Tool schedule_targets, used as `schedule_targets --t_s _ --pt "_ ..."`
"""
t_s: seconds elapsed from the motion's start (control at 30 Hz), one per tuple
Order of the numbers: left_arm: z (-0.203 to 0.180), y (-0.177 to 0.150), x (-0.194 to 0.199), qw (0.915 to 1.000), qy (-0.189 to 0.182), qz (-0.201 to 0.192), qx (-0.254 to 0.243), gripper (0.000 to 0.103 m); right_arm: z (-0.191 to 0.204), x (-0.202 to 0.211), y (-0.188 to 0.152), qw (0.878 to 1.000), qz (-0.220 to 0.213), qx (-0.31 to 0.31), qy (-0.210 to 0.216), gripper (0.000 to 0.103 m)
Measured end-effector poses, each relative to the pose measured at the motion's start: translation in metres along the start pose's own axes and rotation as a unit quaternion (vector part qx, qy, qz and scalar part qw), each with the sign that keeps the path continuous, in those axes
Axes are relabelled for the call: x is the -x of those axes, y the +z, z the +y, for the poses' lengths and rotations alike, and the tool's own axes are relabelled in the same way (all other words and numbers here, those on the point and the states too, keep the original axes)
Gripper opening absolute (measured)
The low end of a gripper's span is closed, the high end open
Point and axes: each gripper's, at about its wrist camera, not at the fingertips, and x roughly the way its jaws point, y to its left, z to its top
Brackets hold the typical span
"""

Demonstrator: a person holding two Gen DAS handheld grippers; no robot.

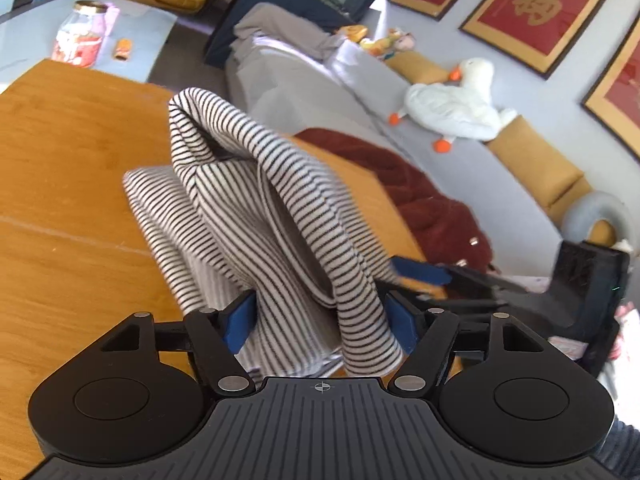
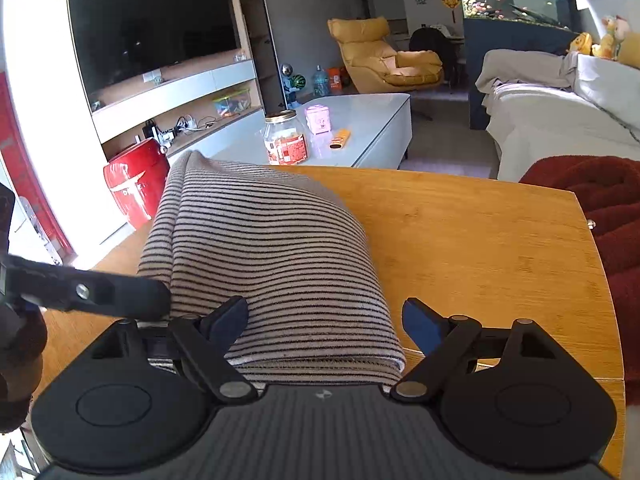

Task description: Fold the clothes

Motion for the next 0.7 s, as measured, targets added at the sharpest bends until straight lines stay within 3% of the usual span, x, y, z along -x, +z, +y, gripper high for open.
schedule_targets --t_s 0.07,0.13,0.2,0.37,0.47,0.57,0.7 --pt "0.007 -0.002 0.005 0.9999 -0.007 -0.006 0.013 0.062 0.005 -0.003 -0.001 1.000 0.004 0.004 0.006 0.086" --pt "0.007 0.002 0.013 0.9997 -0.006 -0.015 0.015 0.071 0.015 -0.006 -0.002 1.000 0.003 0.024 -0.002 0.086" --pt "0.004 0.008 0.023 0.9994 0.009 -0.033 0.006 0.078 0.023 -0.008 -0.004 0.999 0.002 0.044 -0.012 0.086" --pt "-0.015 0.032 0.053 0.9934 0.047 -0.101 -0.027 0.081 0.029 -0.008 -0.007 0.998 0.000 0.065 -0.022 0.087" --pt "-0.033 0.048 0.056 0.9912 0.009 -0.122 -0.050 0.087 0.029 -0.007 -0.008 0.998 0.000 0.067 -0.023 0.087" --pt "-0.037 0.056 0.031 0.9934 -0.044 -0.096 -0.046 0.088 0.030 -0.007 -0.006 0.997 0.007 0.068 -0.022 0.087" --pt "-0.019 0.052 -0.011 0.9984 -0.012 -0.048 -0.027 0.080 0.016 0.001 0.004 0.999 0.023 0.041 0.007 0.087"
